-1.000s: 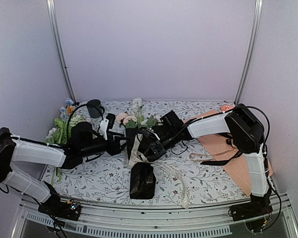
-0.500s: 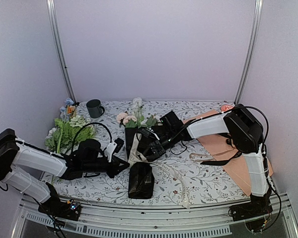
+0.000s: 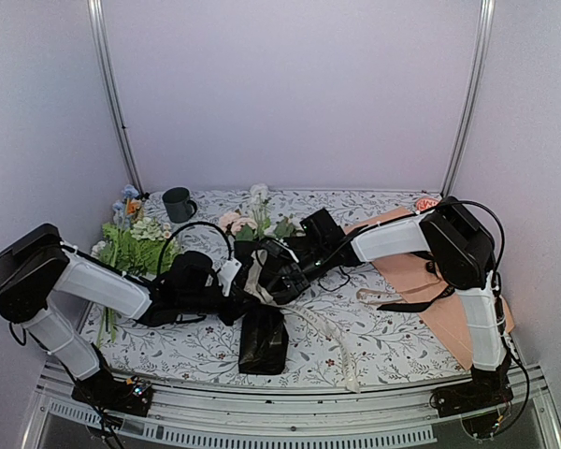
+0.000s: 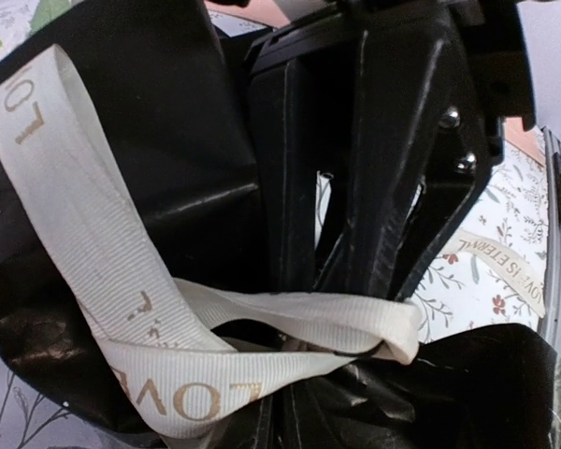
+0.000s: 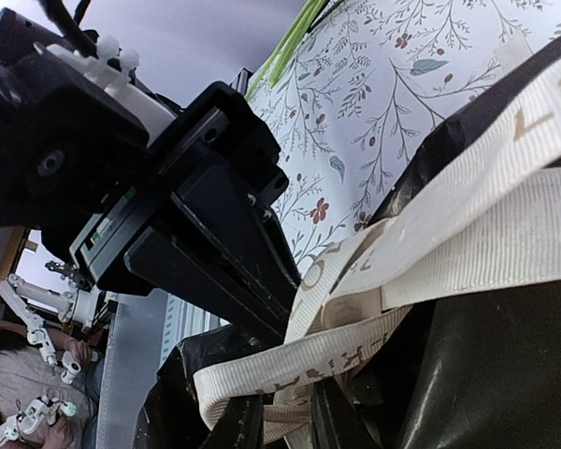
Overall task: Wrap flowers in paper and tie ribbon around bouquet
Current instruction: Cross the half-tied ribbon over the folded bouquet.
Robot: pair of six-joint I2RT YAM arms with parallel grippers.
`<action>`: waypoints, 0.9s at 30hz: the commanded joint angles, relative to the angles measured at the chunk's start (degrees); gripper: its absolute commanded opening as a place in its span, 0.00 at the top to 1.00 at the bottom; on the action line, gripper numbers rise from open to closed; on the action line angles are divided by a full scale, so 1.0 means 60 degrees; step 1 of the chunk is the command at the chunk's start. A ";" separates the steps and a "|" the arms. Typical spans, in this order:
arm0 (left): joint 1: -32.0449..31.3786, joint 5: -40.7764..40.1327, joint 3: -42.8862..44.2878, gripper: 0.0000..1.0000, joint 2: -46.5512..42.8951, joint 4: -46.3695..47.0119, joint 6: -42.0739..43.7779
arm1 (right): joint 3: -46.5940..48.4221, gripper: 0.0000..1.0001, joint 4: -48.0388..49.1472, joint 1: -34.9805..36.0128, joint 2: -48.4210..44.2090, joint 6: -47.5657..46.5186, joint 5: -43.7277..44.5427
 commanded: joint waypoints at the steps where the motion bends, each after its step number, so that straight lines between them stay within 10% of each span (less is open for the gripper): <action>1: -0.0011 0.0149 0.0130 0.94 0.0140 0.0450 0.0100 | 0.0190 0.77 0.0599 0.0136 0.0127 0.0258 0.0012; 14: 0.0085 0.0420 0.0156 0.94 0.0236 0.1210 0.0000 | 0.0219 0.72 0.0414 0.0397 0.0149 0.0115 0.0496; 22: 0.0183 0.0635 -0.0262 0.96 0.0107 0.1787 -0.0223 | 0.0236 0.99 0.0547 0.0415 0.0025 0.0211 0.1140; 27: 0.0228 0.0594 -0.0472 0.96 -0.0144 0.1616 -0.0136 | 0.0201 1.00 0.0522 0.0411 -0.0159 0.0108 0.0955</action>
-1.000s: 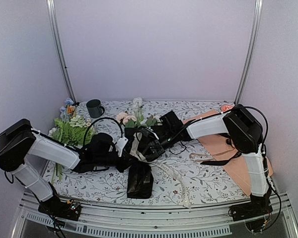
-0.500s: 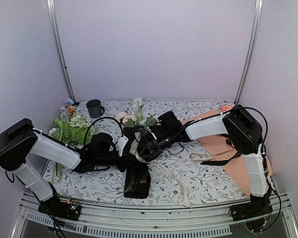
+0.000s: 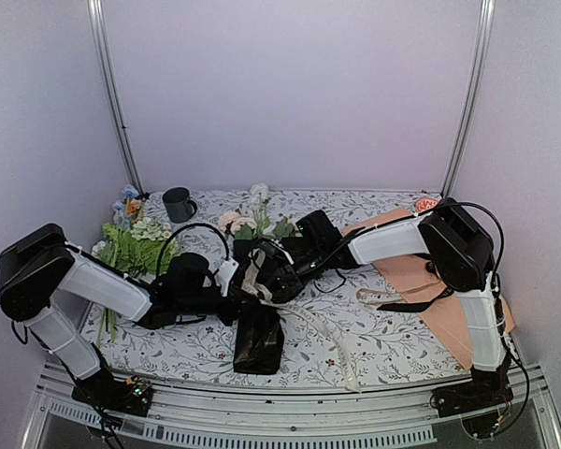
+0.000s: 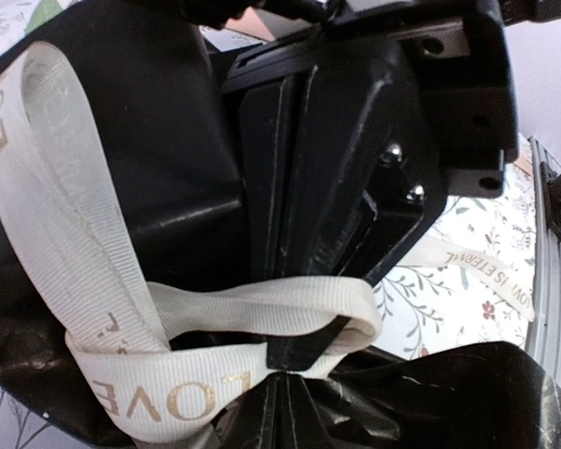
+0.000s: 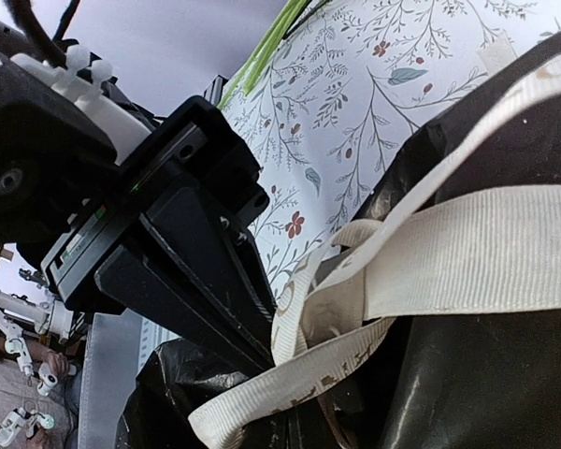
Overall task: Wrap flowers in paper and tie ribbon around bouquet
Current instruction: Cross the half-tied ribbon over the folded bouquet.
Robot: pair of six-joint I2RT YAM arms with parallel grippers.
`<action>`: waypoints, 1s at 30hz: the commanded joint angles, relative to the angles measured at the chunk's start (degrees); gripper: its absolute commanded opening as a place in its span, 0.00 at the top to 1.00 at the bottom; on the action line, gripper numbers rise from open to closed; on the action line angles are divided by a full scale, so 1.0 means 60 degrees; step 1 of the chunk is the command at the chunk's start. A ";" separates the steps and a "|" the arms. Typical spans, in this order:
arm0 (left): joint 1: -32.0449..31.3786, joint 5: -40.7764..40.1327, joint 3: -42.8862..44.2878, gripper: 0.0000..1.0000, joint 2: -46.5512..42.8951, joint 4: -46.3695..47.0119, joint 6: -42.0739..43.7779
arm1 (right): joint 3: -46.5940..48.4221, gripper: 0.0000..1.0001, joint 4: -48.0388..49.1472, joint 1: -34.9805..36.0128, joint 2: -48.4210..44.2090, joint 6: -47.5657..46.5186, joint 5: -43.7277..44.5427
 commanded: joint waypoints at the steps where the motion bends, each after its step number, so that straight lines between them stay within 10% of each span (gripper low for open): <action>1: 0.0091 0.0184 -0.0207 0.97 -0.0383 0.0652 0.0052 | 0.0184 1.00 0.0130 0.0160 -0.0191 -0.0168 0.0043; 7: 0.0169 0.0412 -0.0289 0.94 -0.0906 0.0129 0.0226 | 0.0134 1.00 0.0124 0.0106 -0.0486 -0.0052 0.0069; 15: 0.0710 -0.0321 -0.0710 0.60 -0.2357 -0.0123 -0.0032 | -0.0222 1.00 -0.0106 0.0101 -0.0991 0.0059 0.0811; 30: 0.1259 -0.0917 0.1965 0.36 -0.0089 -0.1639 -0.0222 | -0.0143 1.00 -0.0805 0.0143 -0.0968 -0.0131 0.1314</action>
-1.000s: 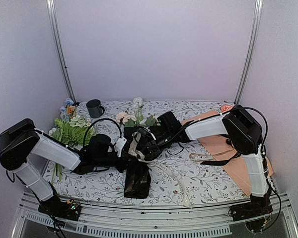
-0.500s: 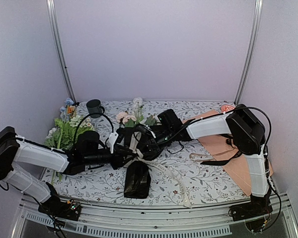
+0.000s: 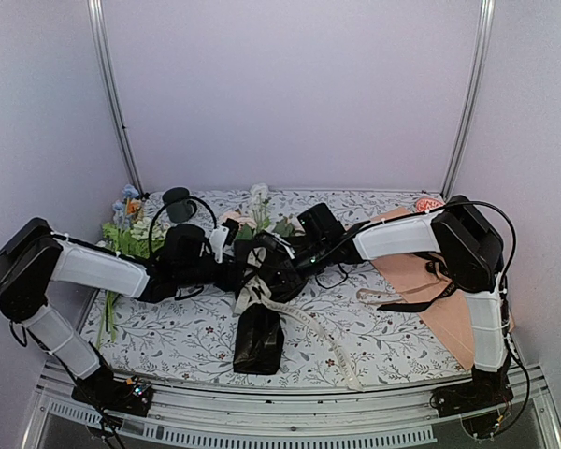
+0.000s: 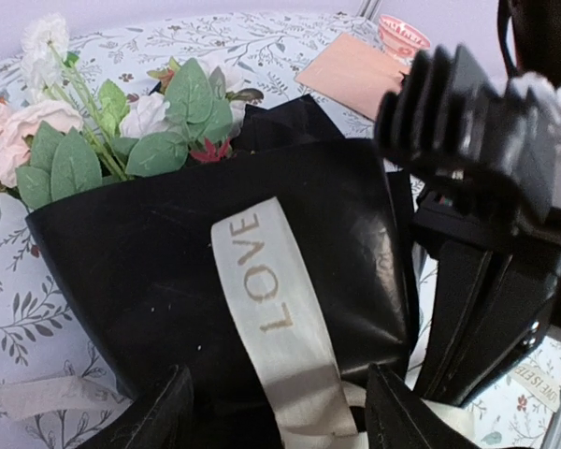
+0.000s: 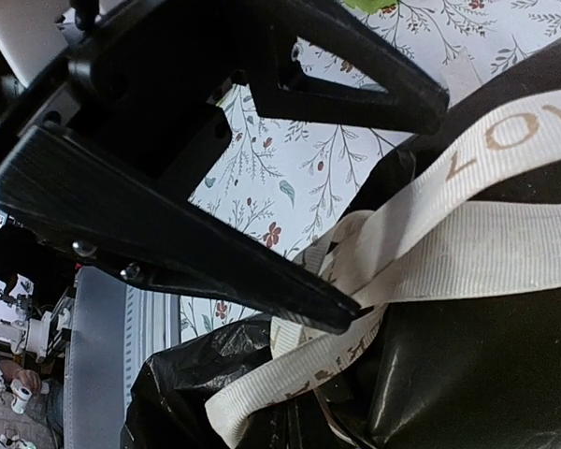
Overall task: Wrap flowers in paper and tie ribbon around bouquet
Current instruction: Cross the half-tied ribbon over the folded bouquet.
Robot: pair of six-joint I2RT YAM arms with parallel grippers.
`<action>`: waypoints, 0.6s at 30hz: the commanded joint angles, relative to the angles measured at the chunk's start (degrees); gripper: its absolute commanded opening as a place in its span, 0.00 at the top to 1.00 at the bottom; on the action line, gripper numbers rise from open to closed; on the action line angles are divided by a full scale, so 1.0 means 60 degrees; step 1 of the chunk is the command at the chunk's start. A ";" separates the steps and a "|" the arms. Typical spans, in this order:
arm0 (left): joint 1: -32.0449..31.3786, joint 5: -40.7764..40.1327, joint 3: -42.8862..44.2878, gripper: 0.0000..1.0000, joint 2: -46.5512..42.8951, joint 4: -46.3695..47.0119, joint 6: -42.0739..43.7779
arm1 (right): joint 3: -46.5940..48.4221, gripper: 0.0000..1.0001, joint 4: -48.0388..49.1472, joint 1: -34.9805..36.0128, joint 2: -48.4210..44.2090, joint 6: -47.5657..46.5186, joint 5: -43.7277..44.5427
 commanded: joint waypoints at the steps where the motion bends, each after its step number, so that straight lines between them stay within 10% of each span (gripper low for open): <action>1: 0.0098 0.0221 0.0623 0.36 0.0321 -0.0035 0.0239 | -0.0042 1.00 -0.0255 0.0083 -0.0307 -0.0119 0.0168; 12: -0.0097 -0.0954 0.2169 0.44 0.1724 -0.1554 0.0640 | 0.0164 1.00 -0.0460 0.0091 -0.0292 -0.0107 0.0347; 18: -0.0186 -0.1201 0.2027 0.93 0.1450 -0.1414 0.0716 | 0.0149 1.00 -0.0507 0.0057 -0.0424 0.0042 0.0652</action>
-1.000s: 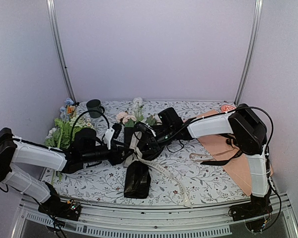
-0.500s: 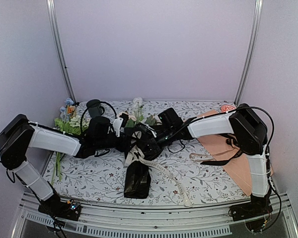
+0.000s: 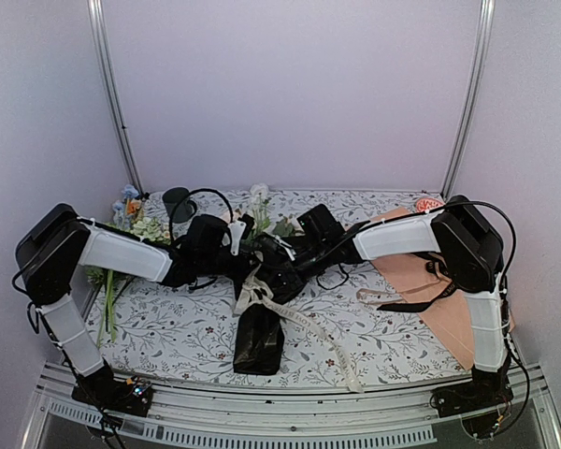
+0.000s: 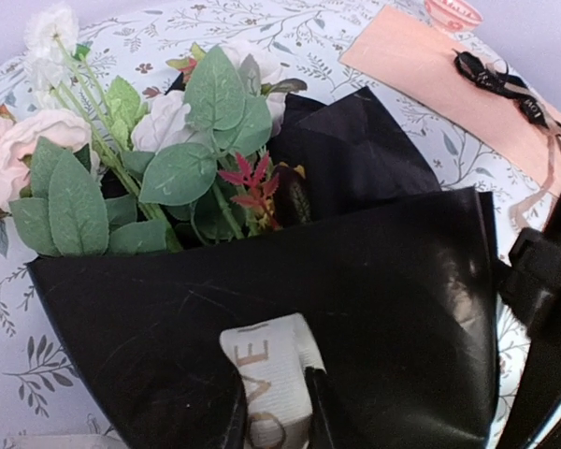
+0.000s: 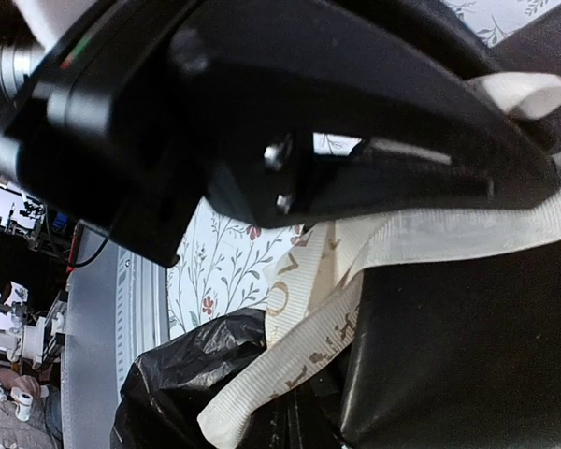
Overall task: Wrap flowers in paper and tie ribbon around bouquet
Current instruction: Cross the half-tied ribbon over the folded bouquet, then tie the half-tied ribbon around the folded bouquet.
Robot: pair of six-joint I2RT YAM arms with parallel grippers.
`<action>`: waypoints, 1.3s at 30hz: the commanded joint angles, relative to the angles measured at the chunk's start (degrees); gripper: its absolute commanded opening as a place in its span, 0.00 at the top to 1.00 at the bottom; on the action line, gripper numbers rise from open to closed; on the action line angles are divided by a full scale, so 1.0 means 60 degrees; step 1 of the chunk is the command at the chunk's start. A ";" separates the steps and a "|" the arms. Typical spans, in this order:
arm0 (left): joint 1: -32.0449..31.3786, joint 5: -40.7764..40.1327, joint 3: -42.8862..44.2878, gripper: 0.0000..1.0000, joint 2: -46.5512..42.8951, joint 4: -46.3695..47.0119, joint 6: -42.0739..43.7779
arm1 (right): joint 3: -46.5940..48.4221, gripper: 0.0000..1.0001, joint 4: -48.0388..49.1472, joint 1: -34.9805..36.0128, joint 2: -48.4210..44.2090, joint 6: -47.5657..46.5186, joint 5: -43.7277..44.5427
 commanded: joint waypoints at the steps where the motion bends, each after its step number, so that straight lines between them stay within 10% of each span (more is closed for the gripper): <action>1: -0.0084 -0.0303 -0.0125 1.00 -0.0368 -0.0030 0.0096 | 0.0098 1.00 -0.0121 0.0038 -0.0480 0.0163 0.0469; 39: 0.0197 -0.0044 -0.4594 1.00 -0.2707 0.2460 -0.3022 | -0.4462 1.00 -0.0554 -0.1571 -0.2783 0.1120 0.1819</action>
